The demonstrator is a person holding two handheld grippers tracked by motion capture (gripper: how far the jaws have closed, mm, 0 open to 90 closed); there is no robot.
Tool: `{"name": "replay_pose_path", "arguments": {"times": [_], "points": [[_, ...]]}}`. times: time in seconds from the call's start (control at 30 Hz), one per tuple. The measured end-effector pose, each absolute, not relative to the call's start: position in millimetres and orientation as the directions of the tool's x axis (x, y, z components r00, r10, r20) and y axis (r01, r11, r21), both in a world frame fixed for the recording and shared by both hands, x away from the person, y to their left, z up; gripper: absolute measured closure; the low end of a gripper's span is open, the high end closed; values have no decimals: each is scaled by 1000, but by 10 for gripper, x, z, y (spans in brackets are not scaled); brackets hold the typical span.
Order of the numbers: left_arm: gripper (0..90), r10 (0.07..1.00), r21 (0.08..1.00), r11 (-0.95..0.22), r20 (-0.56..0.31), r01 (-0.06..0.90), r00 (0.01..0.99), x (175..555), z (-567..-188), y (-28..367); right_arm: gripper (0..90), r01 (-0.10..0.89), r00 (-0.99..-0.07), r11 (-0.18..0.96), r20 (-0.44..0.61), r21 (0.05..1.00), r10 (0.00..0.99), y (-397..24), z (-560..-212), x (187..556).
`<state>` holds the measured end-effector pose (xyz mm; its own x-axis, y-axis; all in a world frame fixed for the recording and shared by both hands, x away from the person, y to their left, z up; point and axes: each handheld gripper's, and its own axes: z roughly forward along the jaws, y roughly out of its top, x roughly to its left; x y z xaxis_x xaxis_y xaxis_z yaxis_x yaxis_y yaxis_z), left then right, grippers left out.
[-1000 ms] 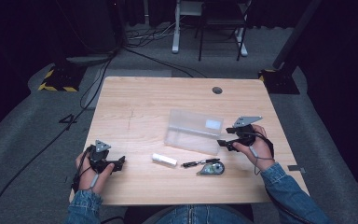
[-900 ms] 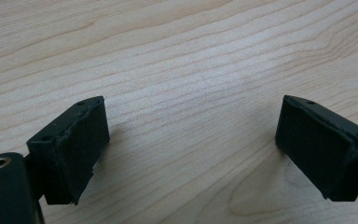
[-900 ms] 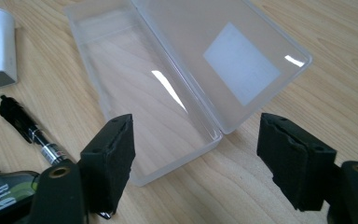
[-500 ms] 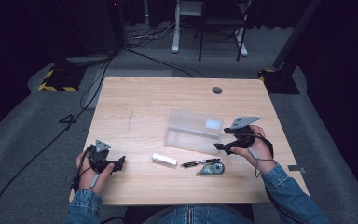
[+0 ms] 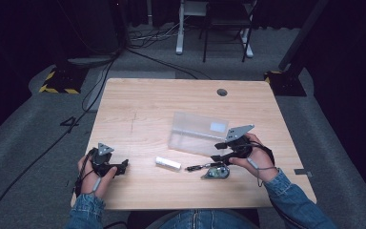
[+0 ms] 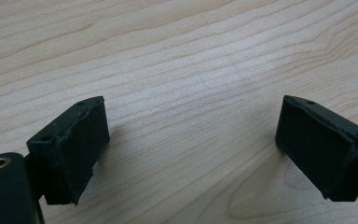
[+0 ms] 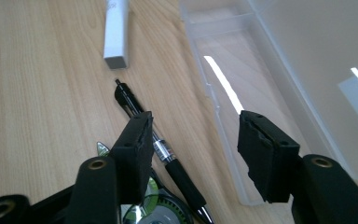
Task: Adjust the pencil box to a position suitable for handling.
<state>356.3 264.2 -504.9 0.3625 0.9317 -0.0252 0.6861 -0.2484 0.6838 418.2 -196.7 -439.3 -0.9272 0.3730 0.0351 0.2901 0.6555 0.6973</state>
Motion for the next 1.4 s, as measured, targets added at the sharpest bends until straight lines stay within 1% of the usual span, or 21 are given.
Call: {"name": "replay_pose_path", "arguments": {"times": [0.2,0.27,0.4,0.43,0.63,0.97,1.13,1.27,1.4], "points": [[99,932,684,-245,-28,687,361,3563,-5050,2639,484,277,-935,666,35,693,353,-1921,-4412,4152],[99,932,684,-245,-29,687,361,3564,-5050,2638,482,267,-942,671,40,691,333,-1898,-4430,4138],[99,932,684,-245,-29,687,361,3564,-5051,2637,490,274,-943,674,55,686,327,-1869,-4449,4121],[100,932,684,-245,-28,687,361,3563,-5050,2637,519,273,-946,699,51,662,321,-1848,-4461,4111],[100,930,685,-252,-24,684,367,3552,-5050,2637,558,264,-953,748,45,609,300,-1789,-4512,4105],[100,927,684,-256,-27,683,374,3523,-5050,2633,639,226,-966,798,23,558,258,-1716,-4584,4132],[100,926,683,-257,-27,683,376,3518,-5050,2633,653,215,-968,807,10,550,251,-1703,-4635,4163],[100,926,684,-256,-29,684,375,3518,-5050,2632,649,213,-971,789,34,576,237,-1695,-4665,4176],[100,927,684,-256,-28,684,375,3518,-5051,2632,650,204,-972,792,20,575,236,-1692,-4686,4190]]}}
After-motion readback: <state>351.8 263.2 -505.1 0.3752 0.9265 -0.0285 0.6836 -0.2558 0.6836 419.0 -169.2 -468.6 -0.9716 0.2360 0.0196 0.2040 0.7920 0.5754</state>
